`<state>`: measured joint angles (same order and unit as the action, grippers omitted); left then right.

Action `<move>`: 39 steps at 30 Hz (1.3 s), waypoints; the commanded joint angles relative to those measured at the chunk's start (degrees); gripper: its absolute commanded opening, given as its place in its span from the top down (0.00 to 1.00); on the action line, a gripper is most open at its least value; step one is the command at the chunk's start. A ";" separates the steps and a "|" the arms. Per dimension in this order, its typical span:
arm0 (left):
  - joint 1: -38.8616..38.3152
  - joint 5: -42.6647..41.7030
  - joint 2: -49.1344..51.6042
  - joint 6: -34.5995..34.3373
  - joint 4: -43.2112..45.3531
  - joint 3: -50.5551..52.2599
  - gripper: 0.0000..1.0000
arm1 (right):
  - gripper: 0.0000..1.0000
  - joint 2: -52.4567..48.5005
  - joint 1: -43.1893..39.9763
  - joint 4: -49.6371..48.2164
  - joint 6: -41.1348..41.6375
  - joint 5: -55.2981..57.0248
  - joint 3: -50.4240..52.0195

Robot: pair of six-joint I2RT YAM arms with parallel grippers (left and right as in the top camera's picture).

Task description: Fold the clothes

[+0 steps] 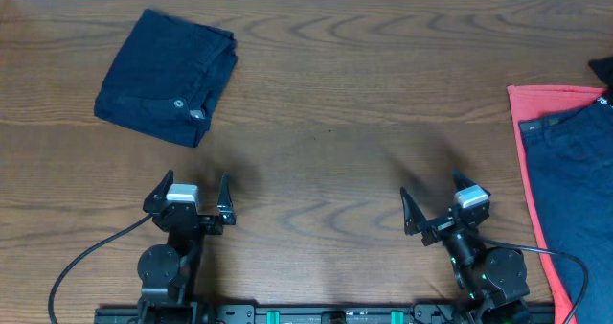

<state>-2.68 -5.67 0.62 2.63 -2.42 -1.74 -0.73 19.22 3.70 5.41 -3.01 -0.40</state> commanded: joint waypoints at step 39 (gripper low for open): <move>0.09 -14.51 45.44 -12.85 -42.21 -53.05 0.02 | 0.01 -44.41 -0.50 35.47 4.79 1.51 -43.12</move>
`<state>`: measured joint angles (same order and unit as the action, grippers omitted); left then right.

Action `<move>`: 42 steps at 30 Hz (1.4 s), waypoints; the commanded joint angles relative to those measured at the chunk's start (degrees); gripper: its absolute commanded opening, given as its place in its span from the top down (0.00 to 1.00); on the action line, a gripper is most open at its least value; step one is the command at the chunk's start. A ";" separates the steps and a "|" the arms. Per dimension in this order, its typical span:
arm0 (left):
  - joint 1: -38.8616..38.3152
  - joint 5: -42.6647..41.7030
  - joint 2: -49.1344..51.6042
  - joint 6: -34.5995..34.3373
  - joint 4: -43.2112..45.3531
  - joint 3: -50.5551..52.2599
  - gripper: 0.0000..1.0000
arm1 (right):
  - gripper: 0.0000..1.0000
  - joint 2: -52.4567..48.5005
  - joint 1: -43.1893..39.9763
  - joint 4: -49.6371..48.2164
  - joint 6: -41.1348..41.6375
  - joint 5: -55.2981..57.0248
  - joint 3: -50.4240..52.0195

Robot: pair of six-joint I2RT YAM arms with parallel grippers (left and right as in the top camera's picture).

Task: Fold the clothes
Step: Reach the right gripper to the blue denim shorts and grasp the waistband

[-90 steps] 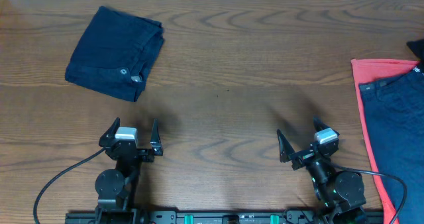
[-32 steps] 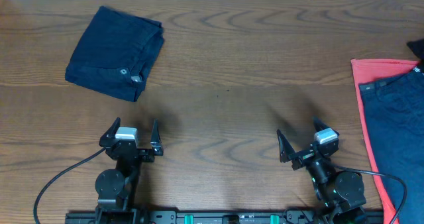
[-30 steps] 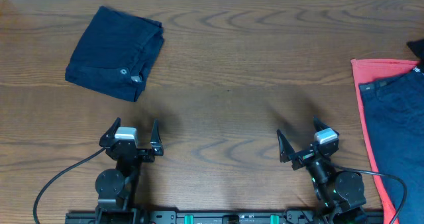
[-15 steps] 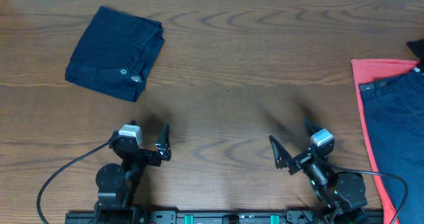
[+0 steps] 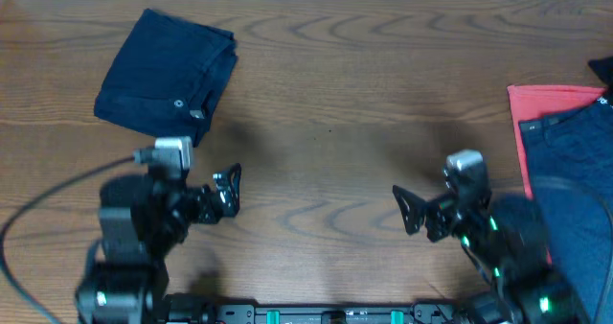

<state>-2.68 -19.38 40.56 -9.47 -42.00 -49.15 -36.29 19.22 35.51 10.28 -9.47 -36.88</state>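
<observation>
A dark navy garment [image 5: 168, 73], folded into a compact rectangle, lies at the far left of the wooden table [image 5: 326, 94]. At the right edge a red garment [image 5: 538, 102] is spread flat with dark blue jeans [image 5: 575, 161] lying unfolded on top of it. My left gripper [image 5: 230, 192] is raised just below the folded garment, pointing right, open and holding nothing. My right gripper [image 5: 414, 214] is raised left of the jeans, pointing left, open and holding nothing. Both arms are blurred.
A dark scrap [image 5: 601, 70] shows at the far right edge above the red garment. The left arm's cable [image 5: 57, 195] loops over the table's near left.
Both arms have left their low rest pose at the front edge. The left gripper now sits higher and closer to the folded garment, the right one nearer the jeans. The clothes have not moved.
</observation>
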 commanded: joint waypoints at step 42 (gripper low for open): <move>0.09 -6.54 18.93 4.72 -13.27 -10.86 0.02 | 0.01 -57.37 -25.59 17.49 9.88 26.14 -40.57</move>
<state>-2.68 -26.57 59.27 -5.74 -54.59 -58.96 -94.21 -3.42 53.65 20.95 13.80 -76.14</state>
